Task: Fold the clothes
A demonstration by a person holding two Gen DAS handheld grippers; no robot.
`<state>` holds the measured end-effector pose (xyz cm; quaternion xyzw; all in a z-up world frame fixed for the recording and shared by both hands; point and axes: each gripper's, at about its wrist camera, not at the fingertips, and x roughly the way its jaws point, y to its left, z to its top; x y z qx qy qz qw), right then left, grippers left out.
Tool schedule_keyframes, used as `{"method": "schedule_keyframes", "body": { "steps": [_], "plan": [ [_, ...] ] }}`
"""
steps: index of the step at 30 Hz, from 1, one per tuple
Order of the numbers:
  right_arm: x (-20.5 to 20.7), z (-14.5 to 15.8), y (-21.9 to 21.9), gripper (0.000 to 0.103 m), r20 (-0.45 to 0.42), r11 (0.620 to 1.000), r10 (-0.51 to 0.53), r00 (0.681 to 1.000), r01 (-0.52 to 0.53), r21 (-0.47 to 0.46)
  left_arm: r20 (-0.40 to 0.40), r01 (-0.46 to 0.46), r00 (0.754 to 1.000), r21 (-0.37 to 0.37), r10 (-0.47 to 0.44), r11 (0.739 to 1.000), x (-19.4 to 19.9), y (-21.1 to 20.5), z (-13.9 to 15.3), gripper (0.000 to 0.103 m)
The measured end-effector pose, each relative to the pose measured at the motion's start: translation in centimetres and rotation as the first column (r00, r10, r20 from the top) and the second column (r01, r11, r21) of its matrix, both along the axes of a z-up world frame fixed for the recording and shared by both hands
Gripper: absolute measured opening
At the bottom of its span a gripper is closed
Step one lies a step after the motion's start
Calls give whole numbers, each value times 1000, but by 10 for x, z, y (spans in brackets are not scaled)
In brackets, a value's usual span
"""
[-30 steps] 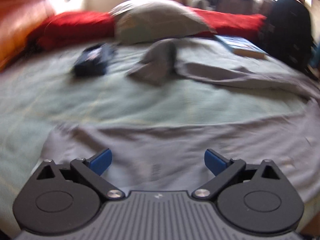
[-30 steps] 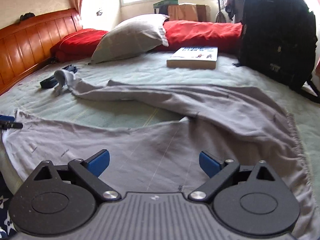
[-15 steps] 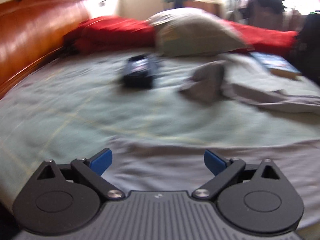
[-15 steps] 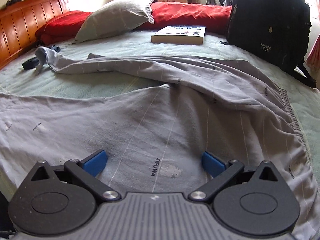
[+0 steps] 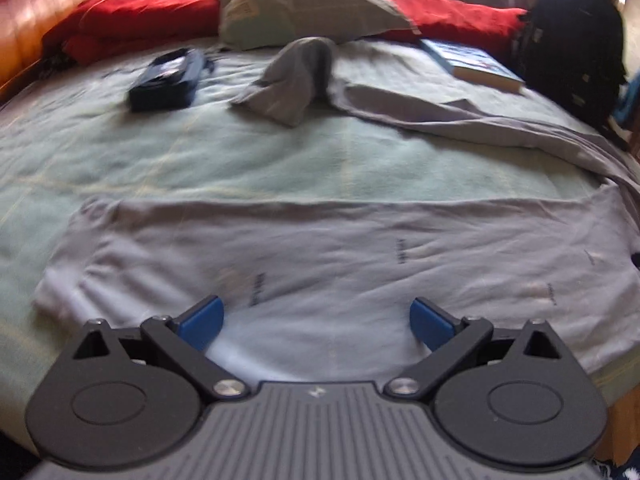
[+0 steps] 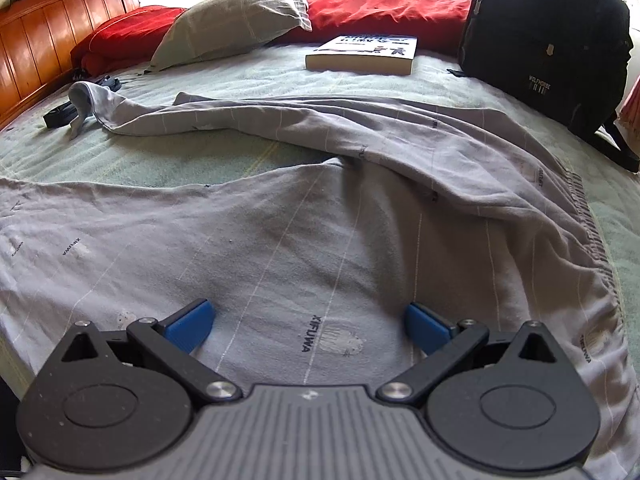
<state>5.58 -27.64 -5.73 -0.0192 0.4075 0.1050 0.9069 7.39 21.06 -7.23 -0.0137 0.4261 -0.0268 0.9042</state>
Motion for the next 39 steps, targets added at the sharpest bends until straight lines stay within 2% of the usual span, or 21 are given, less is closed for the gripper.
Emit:
{"method": "schedule_keyframes", "body": {
  "steps": [8,12,18,23,25,28,31,34,37,39],
  "plan": [
    [1,0,1,103,-4,1000,-4,1000,4,-5,-13,-82,997,41,82,996,-4,12,8,99],
    [2,0,2,103,-5,1000,-9,1000,9,-9,24,-63,998,49,62,997,-7,-1,21,99],
    [0,-2,3,103,10,1000,-11,1000,11,-11,103,19,994,39,-23,999,-2,-46,52,99],
    [-5,-1,1,103,40,1000,1,999,-1,-3,197,86,977,15,-88,996,17,-107,70,100],
    [-4,3,-3,103,30,1000,8,1000,-8,6,207,121,971,-10,-116,993,23,-133,68,100],
    [-7,15,-11,103,32,1000,-4,999,4,5,202,176,964,1,-172,984,25,-170,53,100],
    [-11,34,-25,103,79,1000,-5,997,4,11,171,207,962,55,-214,977,21,-196,32,100],
    [-2,51,-43,103,118,999,-33,992,31,16,101,208,970,124,-221,970,20,-209,7,100],
    [21,64,-60,103,132,999,-49,990,50,-4,79,194,976,106,-202,975,17,-208,-4,101],
    [41,68,-71,103,135,998,-58,989,59,-6,78,190,977,98,-198,977,18,-206,0,101]
  ]
}}
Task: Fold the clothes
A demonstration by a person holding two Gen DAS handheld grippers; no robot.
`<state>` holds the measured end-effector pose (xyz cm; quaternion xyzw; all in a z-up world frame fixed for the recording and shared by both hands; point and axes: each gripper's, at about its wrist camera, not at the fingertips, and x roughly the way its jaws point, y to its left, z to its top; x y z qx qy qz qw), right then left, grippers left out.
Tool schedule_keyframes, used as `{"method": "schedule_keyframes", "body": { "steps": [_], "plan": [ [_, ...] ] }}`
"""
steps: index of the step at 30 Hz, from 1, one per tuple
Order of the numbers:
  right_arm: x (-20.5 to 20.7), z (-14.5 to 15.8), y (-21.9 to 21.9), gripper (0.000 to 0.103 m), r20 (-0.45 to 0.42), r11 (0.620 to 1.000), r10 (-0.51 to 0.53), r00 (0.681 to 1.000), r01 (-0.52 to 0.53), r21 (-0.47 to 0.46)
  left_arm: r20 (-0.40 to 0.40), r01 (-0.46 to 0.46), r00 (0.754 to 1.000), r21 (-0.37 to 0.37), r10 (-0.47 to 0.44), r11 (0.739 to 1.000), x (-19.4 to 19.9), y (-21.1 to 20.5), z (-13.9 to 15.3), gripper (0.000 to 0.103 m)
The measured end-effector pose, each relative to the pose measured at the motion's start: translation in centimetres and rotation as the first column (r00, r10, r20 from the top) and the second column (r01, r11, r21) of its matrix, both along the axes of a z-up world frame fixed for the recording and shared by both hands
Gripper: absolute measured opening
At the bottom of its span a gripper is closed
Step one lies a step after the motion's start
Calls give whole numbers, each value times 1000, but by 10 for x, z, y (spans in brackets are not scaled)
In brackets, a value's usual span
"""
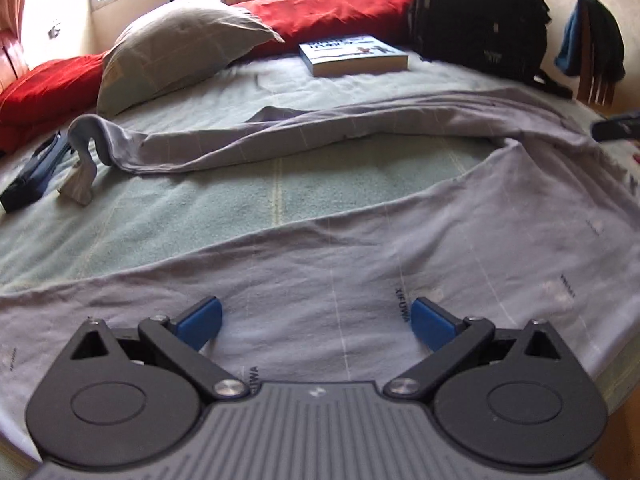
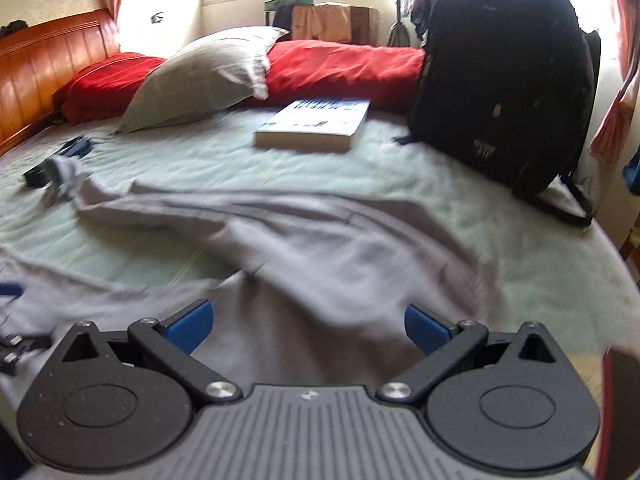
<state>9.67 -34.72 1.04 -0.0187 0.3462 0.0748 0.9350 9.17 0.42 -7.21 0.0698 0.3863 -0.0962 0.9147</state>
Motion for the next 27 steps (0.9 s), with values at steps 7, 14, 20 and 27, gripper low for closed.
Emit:
{"method": "schedule_keyframes", "body": {
  "steps": [7,14,20,27],
  "plan": [
    [83,-7,-34,103,-109,982,21,994,0,188,51,33,998,-13,-33,999,5,-9,19,101],
    [129,-15,12,103,-132,963,180,975,-147,226,62,20,998,-12,-19,1000,18,-8,15,101],
    [180,-14,45,103,-125,942,300,946,-273,196,42,-12,999,-24,13,1000,24,7,7,101],
    [225,-31,-3,103,-174,881,302,937,-205,426,24,-3,1000,-45,4,999,27,8,-3,101]
  ]
}}
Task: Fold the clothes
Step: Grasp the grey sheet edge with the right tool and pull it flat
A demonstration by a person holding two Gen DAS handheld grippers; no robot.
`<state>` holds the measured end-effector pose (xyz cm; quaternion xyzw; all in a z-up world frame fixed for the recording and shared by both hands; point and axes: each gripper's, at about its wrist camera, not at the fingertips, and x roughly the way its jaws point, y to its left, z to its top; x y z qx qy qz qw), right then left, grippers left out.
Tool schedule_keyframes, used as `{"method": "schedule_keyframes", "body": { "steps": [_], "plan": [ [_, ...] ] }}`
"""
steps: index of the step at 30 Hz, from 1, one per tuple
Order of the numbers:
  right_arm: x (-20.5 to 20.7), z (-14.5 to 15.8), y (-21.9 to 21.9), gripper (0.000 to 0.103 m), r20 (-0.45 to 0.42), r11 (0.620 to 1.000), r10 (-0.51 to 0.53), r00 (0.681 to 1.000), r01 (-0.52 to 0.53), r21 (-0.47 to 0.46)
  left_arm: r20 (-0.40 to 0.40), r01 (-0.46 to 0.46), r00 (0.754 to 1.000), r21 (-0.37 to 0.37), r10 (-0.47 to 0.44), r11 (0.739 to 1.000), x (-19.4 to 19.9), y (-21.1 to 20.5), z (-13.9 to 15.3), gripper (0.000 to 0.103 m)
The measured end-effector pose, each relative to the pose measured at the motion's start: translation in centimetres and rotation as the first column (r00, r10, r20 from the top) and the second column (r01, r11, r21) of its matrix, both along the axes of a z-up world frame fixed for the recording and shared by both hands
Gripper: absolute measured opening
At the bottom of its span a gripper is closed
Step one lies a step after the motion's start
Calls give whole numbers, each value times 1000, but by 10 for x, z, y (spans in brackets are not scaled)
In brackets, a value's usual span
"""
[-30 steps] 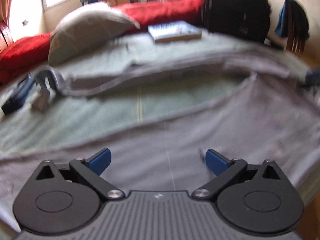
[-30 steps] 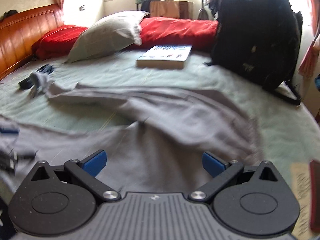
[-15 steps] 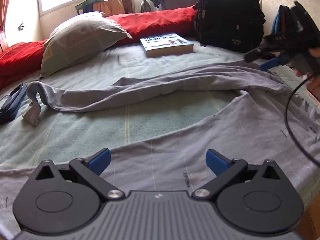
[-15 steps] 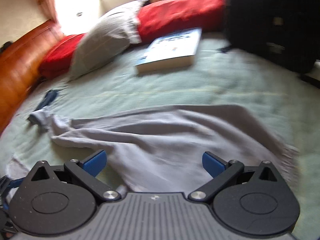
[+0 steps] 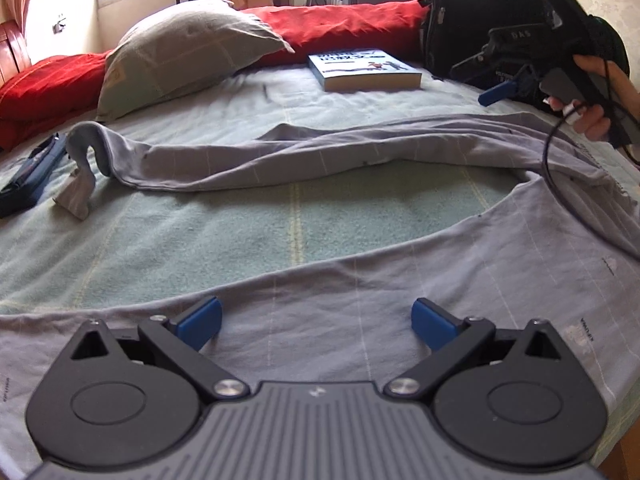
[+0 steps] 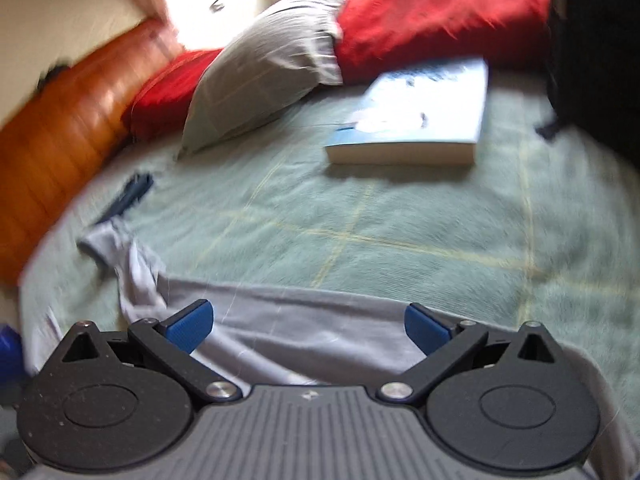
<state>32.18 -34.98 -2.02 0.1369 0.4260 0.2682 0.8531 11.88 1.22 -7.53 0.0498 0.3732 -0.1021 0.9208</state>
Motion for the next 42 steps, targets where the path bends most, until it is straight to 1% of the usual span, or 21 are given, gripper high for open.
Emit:
{"method": "schedule_keyframes", "body": {
  "steps": [3,7,9,11,14,17,19,22,24,27,30,32,34,35,36,37,38,39,40,41,42],
  "plan": [
    [5,-11,-20,103,-59,996,-49,997,54,77,4,15,1000,3,-15,1000,-1,-4,-1,101],
    [-1,-15,-25,103,-85,986,-40,996,53,158,2,17,1000,1,-17,1000,0,-5,-2,101],
    [-7,-14,-20,103,-102,983,-37,994,55,176,2,16,1000,1,-16,1000,1,-6,-3,102],
    [-14,-12,-8,103,-107,984,-12,994,31,176,1,15,1000,1,-15,1000,1,-6,-3,102],
    [-28,-5,16,103,-75,989,43,996,-32,144,2,14,1000,1,-14,1000,1,-6,-3,102],
    [-33,3,30,103,-25,994,90,996,-88,69,1,15,1000,-4,-15,1000,0,-6,-3,102],
    [-30,4,30,103,-19,995,91,996,-91,40,2,15,1000,-7,-15,1000,-1,-5,-3,102],
    [-20,-5,17,103,-59,996,63,996,-58,71,3,16,1000,-12,-16,1000,-1,-4,-4,102],
    [-17,-12,9,103,-90,993,52,995,-42,109,3,17,1000,-15,-17,1000,0,-4,-4,102],
    [-18,-22,9,103,-125,988,67,990,-48,144,4,19,1000,-16,-19,1000,0,-4,-5,102],
    [-13,-27,21,103,-115,997,65,991,-59,55,6,20,1000,-16,-20,1000,0,-4,-6,102],
    [-7,-23,23,103,-94,997,72,993,-69,38,7,23,1000,-17,-23,1000,-1,-3,-6,102],
    [-1,-11,23,101,-20,997,76,997,-76,-2,9,26,1000,-20,-26,999,-1,-2,-6,102],
    [3,-5,22,98,22,997,76,997,-75,-35,10,26,1000,-21,-26,999,-1,-2,-6,102],
    [7,-3,20,88,44,994,75,996,-72,-77,11,26,1000,-22,-26,999,-1,-2,-6,102],
    [13,-3,17,81,41,991,74,996,-69,-117,13,26,1000,-22,-26,999,-1,-2,-6,102],
    [18,-6,14,77,33,986,69,997,-63,-157,14,28,1000,-22,-27,999,-1,-2,-7,102],
    [21,-11,11,76,32,979,65,997,-57,-195,15,28,999,-23,-28,999,-1,-2,-7,102],
    [24,-16,9,71,33,971,61,998,-52,-232,16,28,999,-24,-28,999,-1,-2,-7,102],
    [26,-20,6,62,34,963,61,998,-50,-264,17,28,999,-24,-28,999,-1,-2,-7,102],
    [27,-25,5,58,40,957,69,997,-55,-285,18,28,999,-23,-28,999,0,-2,-8,102]
  ]
}}
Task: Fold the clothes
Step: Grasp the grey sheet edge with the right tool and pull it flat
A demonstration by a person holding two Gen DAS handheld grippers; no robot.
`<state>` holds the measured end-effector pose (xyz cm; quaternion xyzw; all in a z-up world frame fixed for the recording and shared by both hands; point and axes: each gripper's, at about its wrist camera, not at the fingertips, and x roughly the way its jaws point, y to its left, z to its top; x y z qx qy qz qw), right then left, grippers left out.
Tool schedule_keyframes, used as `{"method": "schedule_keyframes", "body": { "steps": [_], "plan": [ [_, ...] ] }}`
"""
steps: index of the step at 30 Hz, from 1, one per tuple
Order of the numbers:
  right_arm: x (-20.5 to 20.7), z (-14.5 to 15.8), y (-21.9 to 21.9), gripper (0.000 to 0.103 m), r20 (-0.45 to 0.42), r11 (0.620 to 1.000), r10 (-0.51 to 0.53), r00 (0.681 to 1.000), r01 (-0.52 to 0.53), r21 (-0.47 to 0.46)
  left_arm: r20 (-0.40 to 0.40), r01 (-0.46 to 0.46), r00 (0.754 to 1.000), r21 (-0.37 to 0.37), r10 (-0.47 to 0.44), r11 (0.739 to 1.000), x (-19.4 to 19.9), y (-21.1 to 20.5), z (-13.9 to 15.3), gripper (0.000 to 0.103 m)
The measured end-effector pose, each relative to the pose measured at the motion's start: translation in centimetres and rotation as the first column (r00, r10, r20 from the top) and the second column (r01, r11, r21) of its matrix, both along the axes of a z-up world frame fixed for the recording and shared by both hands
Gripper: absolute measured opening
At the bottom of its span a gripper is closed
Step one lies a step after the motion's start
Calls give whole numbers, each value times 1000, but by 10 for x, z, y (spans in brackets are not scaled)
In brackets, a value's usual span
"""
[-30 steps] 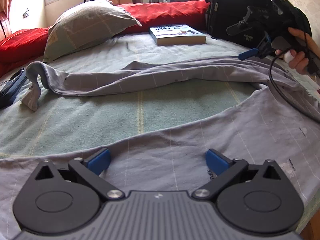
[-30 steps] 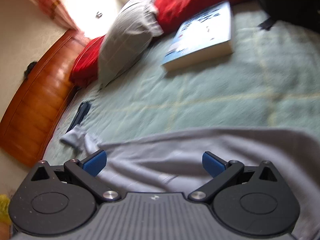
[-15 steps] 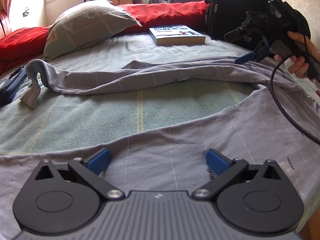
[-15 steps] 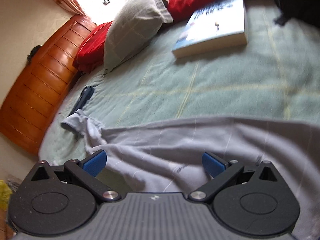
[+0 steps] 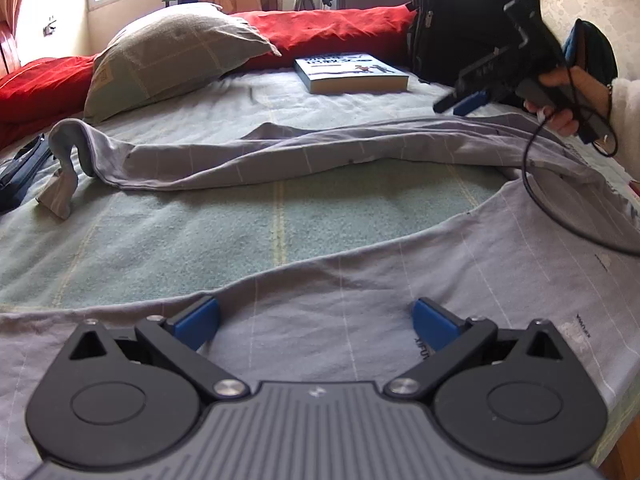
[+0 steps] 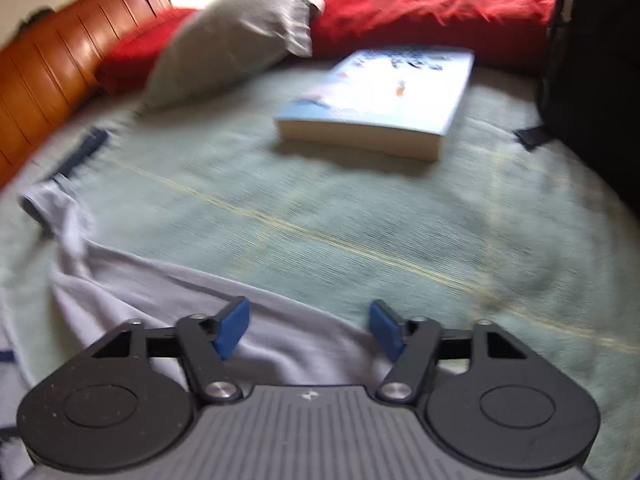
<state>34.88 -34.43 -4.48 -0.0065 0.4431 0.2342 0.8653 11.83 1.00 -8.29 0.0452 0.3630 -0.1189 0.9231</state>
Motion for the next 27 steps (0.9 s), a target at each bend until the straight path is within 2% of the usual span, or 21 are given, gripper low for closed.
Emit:
{"method": "schedule_keyframes", "body": {
  "steps": [1,4,7,9,10,11,16,22,24,27],
  "plan": [
    [-1,-3,1,54,17,1000,13,1000,-13,-17,1,0,1000,2,0,1000,0,0,0,102],
    [-4,-6,7,53,50,998,47,998,-45,-50,1,0,1000,6,0,1000,0,-1,0,102],
    [-11,-4,15,52,38,992,124,992,-123,-28,0,1,1000,6,-1,1000,0,-1,0,102],
    [-16,-4,20,47,46,987,150,988,-147,-60,2,1,1000,7,-1,1000,0,-1,0,102],
    [-17,-3,21,32,53,987,147,988,-143,-73,3,1,1000,8,-1,1000,0,-2,0,102],
    [-18,-2,22,5,60,987,143,988,-138,-85,4,1,1000,9,-1,1000,0,-2,0,102],
    [-22,8,23,5,111,986,138,984,-127,-105,7,2,1000,7,-2,1000,0,-1,-1,102],
    [3,22,2,5,177,999,-29,984,37,-40,8,3,1000,5,-3,1000,1,-1,-1,102],
    [16,20,-6,5,171,995,-91,981,98,-33,8,2,1000,5,-2,1000,0,-1,-1,102],
    [30,2,-11,6,91,990,-132,987,136,-36,6,2,1000,6,-2,1000,0,-1,-1,102]
  ]
}}
